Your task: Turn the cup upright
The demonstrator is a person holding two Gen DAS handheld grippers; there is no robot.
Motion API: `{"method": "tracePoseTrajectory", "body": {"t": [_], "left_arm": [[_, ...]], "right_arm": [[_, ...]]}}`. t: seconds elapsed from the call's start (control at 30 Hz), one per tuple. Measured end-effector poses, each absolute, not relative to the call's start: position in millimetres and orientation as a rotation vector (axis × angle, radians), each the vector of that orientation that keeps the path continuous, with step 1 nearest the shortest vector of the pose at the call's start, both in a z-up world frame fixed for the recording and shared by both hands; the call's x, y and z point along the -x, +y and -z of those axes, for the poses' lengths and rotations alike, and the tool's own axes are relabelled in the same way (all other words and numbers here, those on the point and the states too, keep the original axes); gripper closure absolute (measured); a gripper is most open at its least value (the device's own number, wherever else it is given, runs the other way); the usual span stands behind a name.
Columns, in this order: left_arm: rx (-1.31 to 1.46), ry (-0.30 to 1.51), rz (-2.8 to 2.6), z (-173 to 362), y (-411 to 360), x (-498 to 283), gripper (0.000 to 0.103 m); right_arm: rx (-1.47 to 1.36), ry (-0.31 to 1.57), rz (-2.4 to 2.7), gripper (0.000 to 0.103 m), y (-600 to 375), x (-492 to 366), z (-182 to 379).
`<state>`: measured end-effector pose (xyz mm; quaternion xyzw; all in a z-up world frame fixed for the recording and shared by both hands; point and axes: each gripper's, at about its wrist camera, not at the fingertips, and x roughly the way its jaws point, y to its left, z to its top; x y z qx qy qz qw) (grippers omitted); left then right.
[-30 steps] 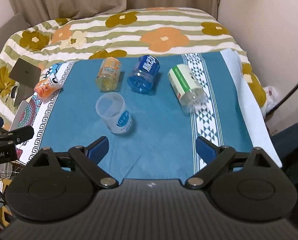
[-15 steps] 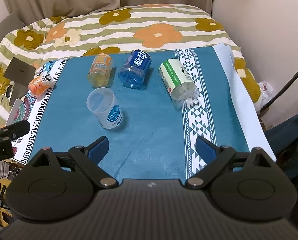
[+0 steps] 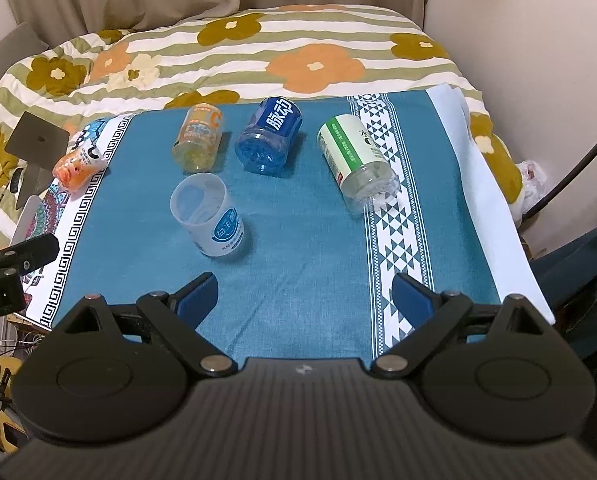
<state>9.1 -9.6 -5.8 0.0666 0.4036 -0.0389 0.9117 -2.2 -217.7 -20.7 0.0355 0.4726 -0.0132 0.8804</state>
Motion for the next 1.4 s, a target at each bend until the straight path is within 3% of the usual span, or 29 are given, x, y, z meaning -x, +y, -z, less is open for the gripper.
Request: {"method": "tracePoseTrajectory", "body": {"t": [1.4], "left_arm": [[-0.156,0.809,0.078,3.0,-4.3,-7.6,0.006]], "right_arm": [[-0.071,0.984,0.037,0.000,-212.3,4.0,20.8]]}}
